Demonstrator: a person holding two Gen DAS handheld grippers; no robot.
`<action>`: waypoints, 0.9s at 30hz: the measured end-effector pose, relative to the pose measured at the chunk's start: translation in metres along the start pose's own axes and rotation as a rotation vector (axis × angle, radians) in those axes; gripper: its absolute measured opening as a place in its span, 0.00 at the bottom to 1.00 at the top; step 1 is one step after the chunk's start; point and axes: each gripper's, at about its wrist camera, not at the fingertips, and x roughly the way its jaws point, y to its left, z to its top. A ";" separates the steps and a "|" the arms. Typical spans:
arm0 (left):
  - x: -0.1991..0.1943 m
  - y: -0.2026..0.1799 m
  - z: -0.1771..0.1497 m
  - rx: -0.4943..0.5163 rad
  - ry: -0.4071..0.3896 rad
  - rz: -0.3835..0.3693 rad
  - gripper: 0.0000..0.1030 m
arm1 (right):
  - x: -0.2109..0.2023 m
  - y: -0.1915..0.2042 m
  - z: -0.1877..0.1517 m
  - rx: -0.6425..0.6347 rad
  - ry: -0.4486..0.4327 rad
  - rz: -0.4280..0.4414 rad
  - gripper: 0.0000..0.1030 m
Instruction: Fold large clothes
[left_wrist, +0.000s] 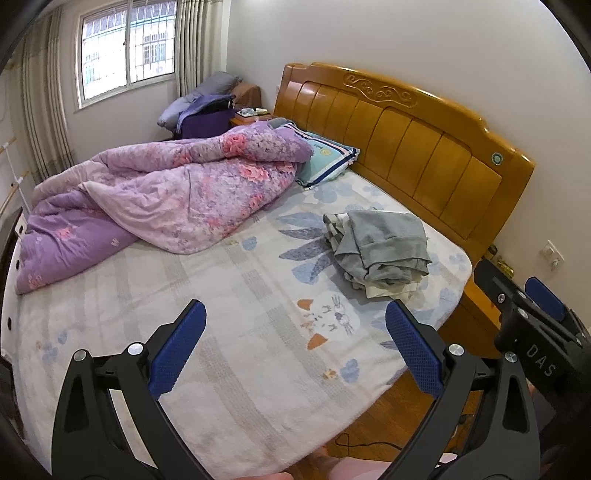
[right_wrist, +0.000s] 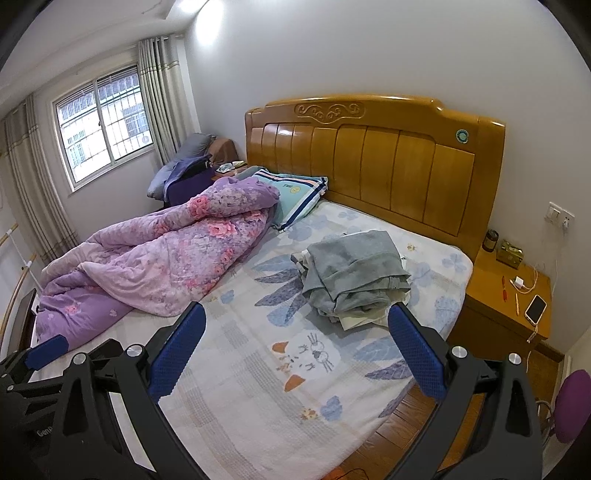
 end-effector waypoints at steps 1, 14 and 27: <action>0.000 -0.001 0.000 0.004 -0.002 0.003 0.95 | 0.000 0.000 0.000 -0.003 -0.001 -0.003 0.93; 0.002 -0.003 0.003 0.017 -0.008 0.013 0.95 | 0.000 -0.006 0.002 -0.007 -0.012 -0.017 0.93; 0.002 -0.004 0.003 0.021 -0.004 0.012 0.95 | 0.003 -0.008 0.003 -0.009 -0.008 -0.016 0.93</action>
